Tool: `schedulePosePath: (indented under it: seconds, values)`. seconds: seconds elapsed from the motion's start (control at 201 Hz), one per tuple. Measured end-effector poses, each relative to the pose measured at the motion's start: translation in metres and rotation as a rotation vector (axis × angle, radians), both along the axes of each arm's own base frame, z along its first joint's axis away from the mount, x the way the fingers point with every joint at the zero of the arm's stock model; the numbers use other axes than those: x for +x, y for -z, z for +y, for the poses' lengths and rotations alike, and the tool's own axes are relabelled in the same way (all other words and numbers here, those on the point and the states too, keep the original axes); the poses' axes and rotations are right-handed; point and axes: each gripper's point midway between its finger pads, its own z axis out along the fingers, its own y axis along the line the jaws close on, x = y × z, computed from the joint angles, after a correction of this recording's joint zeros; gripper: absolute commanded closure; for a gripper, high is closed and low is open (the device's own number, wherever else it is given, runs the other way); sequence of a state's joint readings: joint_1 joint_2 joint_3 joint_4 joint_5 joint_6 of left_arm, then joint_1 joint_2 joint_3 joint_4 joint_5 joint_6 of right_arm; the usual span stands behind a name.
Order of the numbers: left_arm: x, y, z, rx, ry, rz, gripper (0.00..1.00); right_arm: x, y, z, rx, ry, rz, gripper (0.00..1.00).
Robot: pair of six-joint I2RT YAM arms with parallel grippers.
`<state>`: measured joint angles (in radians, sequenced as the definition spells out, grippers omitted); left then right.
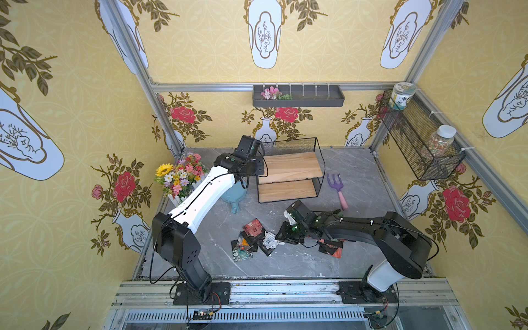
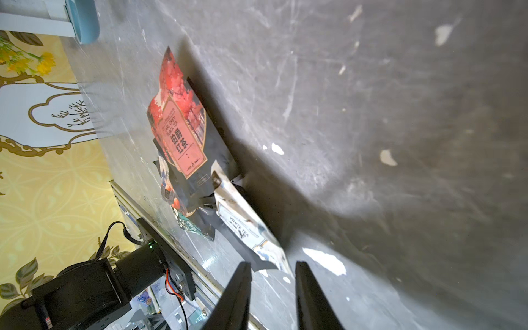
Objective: Remove the tea bags from the shelf
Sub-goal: Place the tea bag at the center of the board.
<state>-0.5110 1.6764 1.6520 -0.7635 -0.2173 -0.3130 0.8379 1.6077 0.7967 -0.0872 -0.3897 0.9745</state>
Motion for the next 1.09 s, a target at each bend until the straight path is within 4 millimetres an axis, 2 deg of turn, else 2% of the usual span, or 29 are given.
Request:
schedulePosePath:
  seconds: [0.075, 0.254, 0.463, 0.642, 0.712, 0.757, 0.896, 0.971, 1.021, 1.09]
  values:
    - [0.0, -0.001, 0.0, 0.0, 0.0, 0.0, 1.0, 0.002, -0.009, 0.001, 0.003, -0.007, -0.023, 0.54]
    - [-0.001, -0.001, 0.001, 0.007, -0.002, 0.005, 0.84, 0.013, -0.04, -0.005, -0.027, -0.006, -0.11, 0.41]
    - [-0.005, -0.002, 0.007, 0.043, -0.006, 0.008, 0.43, 0.021, -0.067, -0.032, -0.094, 0.035, -0.19, 0.35]
    - [-0.007, -0.02, 0.016, 0.034, -0.044, -0.037, 0.16, 0.024, -0.092, -0.064, -0.156, 0.094, -0.261, 0.32]
    - [-0.01, -0.027, 0.019, 0.025, -0.058, -0.057, 0.02, 0.026, -0.1, -0.082, -0.19, 0.132, -0.291, 0.29]
    - [-0.014, -0.032, 0.022, 0.017, -0.073, -0.068, 0.0, 0.027, -0.105, -0.095, -0.218, 0.166, -0.312, 0.0]
    - [-0.033, -0.045, 0.037, -0.003, -0.128, -0.127, 0.0, 0.029, -0.121, -0.147, -0.314, 0.314, -0.349, 0.03]
    - [-0.049, -0.052, 0.051, -0.041, -0.179, -0.171, 0.0, 0.031, -0.128, -0.187, -0.388, 0.452, -0.342, 0.03]
    - [-0.059, -0.052, 0.062, -0.069, -0.219, -0.2, 0.0, 0.03, -0.133, -0.212, -0.443, 0.527, -0.343, 0.03]
    - [-0.075, -0.046, 0.075, -0.107, -0.263, -0.22, 0.0, 0.029, -0.145, -0.234, -0.503, 0.601, -0.357, 0.03]
